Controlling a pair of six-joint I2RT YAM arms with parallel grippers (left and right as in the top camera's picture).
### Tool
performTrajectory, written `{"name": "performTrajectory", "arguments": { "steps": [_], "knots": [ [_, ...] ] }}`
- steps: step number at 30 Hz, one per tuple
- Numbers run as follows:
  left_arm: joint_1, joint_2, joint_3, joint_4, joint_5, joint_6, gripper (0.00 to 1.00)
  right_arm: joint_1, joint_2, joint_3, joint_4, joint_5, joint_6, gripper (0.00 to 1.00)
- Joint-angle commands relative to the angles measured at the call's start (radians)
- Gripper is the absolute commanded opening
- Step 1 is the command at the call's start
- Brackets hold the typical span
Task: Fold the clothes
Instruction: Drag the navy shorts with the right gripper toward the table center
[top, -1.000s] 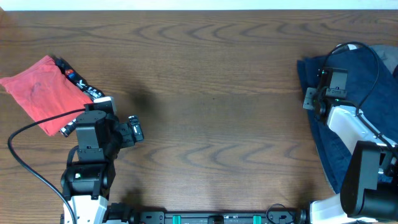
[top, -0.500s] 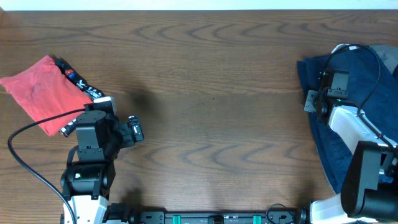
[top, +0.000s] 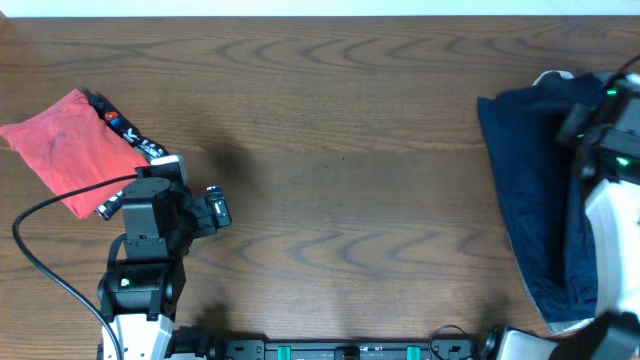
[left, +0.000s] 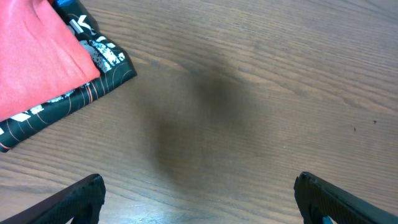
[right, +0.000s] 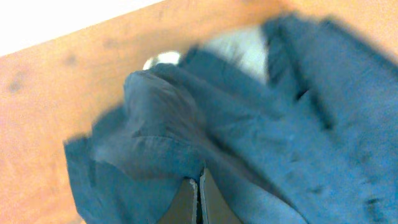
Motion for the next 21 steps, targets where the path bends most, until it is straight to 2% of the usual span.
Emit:
{"name": "performTrajectory", "arguments": {
  "steps": [1, 6, 15, 18, 21],
  "knots": [
    [0.002, 0.002, 0.021, -0.002, -0.001, 0.01, 0.98, -0.018, -0.02, 0.006, -0.04, -0.024, -0.008, 0.01],
    [0.002, 0.002, 0.021, -0.002, -0.001, 0.01, 0.98, -0.043, -0.054, 0.023, -0.053, -0.092, -0.011, 0.01],
    [0.002, 0.002, 0.021, -0.002, -0.001, 0.01, 0.98, -0.032, -0.172, 0.332, -0.051, -0.56, -0.022, 0.01],
    [0.002, 0.002, 0.021, -0.002, -0.001, 0.01, 0.98, -0.001, -0.202, 0.386, -0.063, -0.64, -0.022, 0.01],
    [0.002, 0.002, 0.021, -0.002, -0.001, 0.01, 0.98, 0.043, -0.216, 0.389, -0.145, -0.686, -0.021, 0.01]
  ]
}}
